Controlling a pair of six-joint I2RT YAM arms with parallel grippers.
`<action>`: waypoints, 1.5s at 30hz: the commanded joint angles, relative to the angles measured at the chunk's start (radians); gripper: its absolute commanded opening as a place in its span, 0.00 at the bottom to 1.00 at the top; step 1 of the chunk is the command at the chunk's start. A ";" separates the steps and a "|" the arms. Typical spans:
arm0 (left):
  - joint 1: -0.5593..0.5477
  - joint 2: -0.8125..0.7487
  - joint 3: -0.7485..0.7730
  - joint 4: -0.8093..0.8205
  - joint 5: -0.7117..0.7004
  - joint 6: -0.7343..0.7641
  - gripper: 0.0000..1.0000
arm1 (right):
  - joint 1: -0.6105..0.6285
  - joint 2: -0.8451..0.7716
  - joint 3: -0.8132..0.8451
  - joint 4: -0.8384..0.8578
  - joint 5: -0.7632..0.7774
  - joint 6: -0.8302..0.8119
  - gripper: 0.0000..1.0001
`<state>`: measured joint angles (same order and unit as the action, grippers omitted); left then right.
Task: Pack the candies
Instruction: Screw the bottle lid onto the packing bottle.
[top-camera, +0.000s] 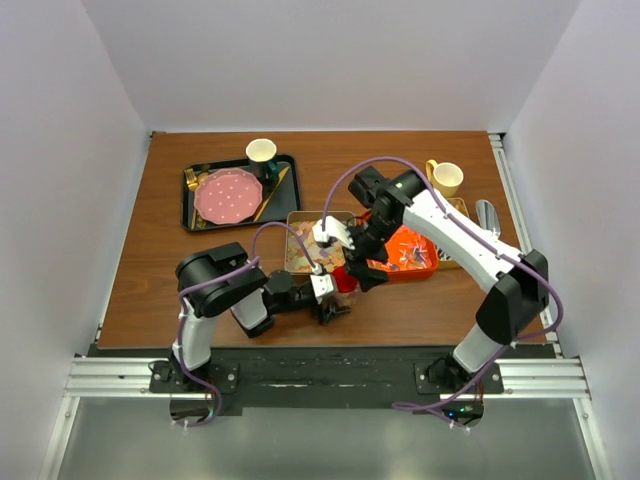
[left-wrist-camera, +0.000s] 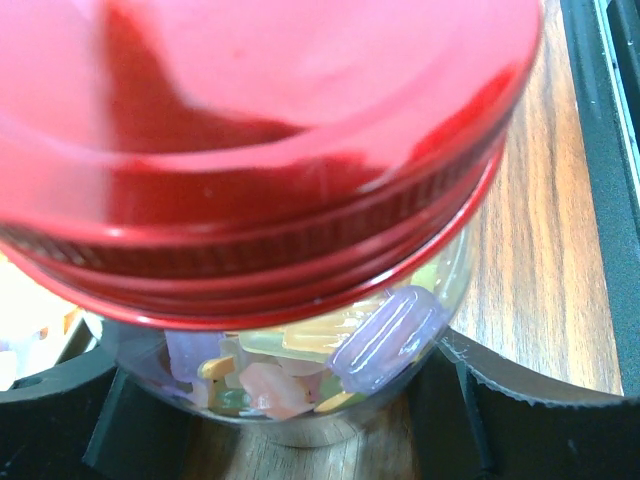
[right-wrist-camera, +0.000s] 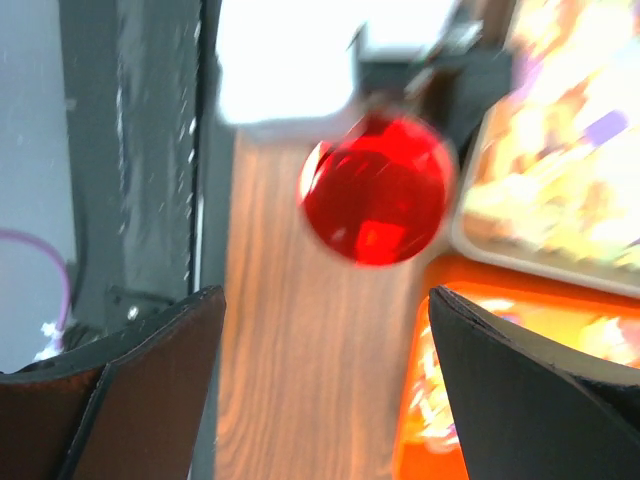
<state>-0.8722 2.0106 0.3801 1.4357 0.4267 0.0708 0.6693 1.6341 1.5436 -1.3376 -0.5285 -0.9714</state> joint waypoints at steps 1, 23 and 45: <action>0.013 0.046 -0.004 -0.109 -0.019 -0.008 0.00 | 0.027 0.052 0.084 0.051 -0.070 0.057 0.87; 0.030 0.043 -0.004 -0.115 -0.037 -0.017 0.00 | 0.062 0.032 -0.008 -0.002 -0.030 0.010 0.87; 0.030 0.053 0.005 -0.126 -0.023 -0.012 0.00 | -0.008 0.024 0.065 -0.069 -0.022 -0.001 0.86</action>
<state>-0.8650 2.0159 0.3882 1.4338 0.4454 0.0650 0.6903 1.6188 1.4635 -1.3479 -0.4938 -0.9627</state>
